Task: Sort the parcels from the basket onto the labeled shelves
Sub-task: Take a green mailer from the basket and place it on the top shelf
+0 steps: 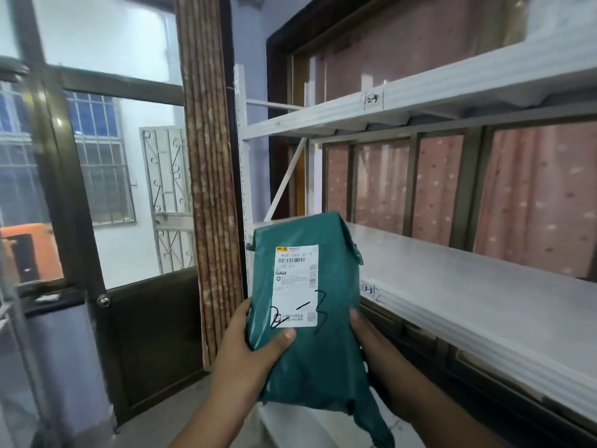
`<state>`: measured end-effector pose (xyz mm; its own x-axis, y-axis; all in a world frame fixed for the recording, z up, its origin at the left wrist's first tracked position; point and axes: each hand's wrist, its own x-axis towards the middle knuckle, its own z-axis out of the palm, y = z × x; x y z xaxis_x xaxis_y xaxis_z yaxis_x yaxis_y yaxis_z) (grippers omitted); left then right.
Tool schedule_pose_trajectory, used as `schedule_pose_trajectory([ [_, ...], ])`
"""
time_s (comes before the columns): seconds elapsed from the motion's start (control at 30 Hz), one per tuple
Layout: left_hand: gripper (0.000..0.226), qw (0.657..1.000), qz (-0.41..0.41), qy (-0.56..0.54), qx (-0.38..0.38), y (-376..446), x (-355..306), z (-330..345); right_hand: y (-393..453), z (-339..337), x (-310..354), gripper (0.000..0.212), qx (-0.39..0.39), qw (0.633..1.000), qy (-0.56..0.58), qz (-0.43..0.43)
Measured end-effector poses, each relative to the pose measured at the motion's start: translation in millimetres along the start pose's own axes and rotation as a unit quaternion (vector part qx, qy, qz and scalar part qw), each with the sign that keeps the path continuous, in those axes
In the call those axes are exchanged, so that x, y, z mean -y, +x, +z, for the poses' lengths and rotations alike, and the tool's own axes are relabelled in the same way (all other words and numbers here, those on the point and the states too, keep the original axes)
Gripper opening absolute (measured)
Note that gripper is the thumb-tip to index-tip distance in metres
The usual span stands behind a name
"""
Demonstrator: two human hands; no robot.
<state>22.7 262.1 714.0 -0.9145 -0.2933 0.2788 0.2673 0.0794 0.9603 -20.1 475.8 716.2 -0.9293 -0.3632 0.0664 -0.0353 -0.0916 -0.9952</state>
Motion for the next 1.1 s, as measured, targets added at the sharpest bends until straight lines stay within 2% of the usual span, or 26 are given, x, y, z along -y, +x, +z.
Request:
schedule_pose_trajectory([
  [0.13, 0.071, 0.999, 0.032, -0.016, 0.023, 12.5, -28.4, 0.8, -12.6, -0.1, 39.3, 0.072, 0.041, 0.999, -0.027, -0.024],
  [0.2, 0.073, 0.998, 0.052, -0.028, 0.024, 16.8, -40.9, 6.0, -13.0, -2.0, 56.0, 0.076, 0.026, 0.998, -0.035, -0.041],
  [0.3, 0.065, 0.996, 0.076, -0.045, 0.004, 20.9, -58.3, 9.8, -9.9, -5.8, 82.4, 0.077, -0.01, 0.994, -0.062, -0.09],
  [0.43, 0.043, 0.995, 0.097, -0.037, -0.007, 23.4, -81.7, 16.6, -19.5, -12.8, 113.1, 0.055, -0.029, 0.988, -0.077, -0.132],
  [0.5, 0.039, 0.993, 0.102, -0.049, -0.009, 23.7, -91.5, 18.9, -25.0, -15.2, 123.8, 0.053, -0.034, 0.986, -0.08, -0.14],
  [0.67, 0.046, 0.992, 0.094, -0.08, -0.02, 18.8, -104.4, 28.5, -36.5, -19.0, 141.2, 0.071, -0.056, 0.975, -0.118, -0.179],
  [0.8, 0.047, 0.988, 0.12, -0.099, -0.022, 15.1, -125.5, 38.1, -42.3, -28.0, 157.2, 0.061, -0.055, 0.969, -0.131, -0.2],
  [0.9, 0.045, 0.983, 0.156, -0.092, -0.023, 20.2, -148.4, 44.9, -47.9, -32.2, 185.6, 0.053, -0.065, 0.958, -0.154, -0.233],
  [1.03, 0.03, 0.97, 0.231, -0.077, -0.024, 34.3, -191.3, 55.0, -51.2, -32.4, 242.2, 0.073, -0.089, 0.932, -0.194, -0.291],
  [1.1, 0.021, 0.96, 0.259, -0.097, -0.039, 46.8, -216.1, 61.2, -47.7, -30.4, 273.8, 0.072, -0.097, 0.913, -0.221, -0.328],
])
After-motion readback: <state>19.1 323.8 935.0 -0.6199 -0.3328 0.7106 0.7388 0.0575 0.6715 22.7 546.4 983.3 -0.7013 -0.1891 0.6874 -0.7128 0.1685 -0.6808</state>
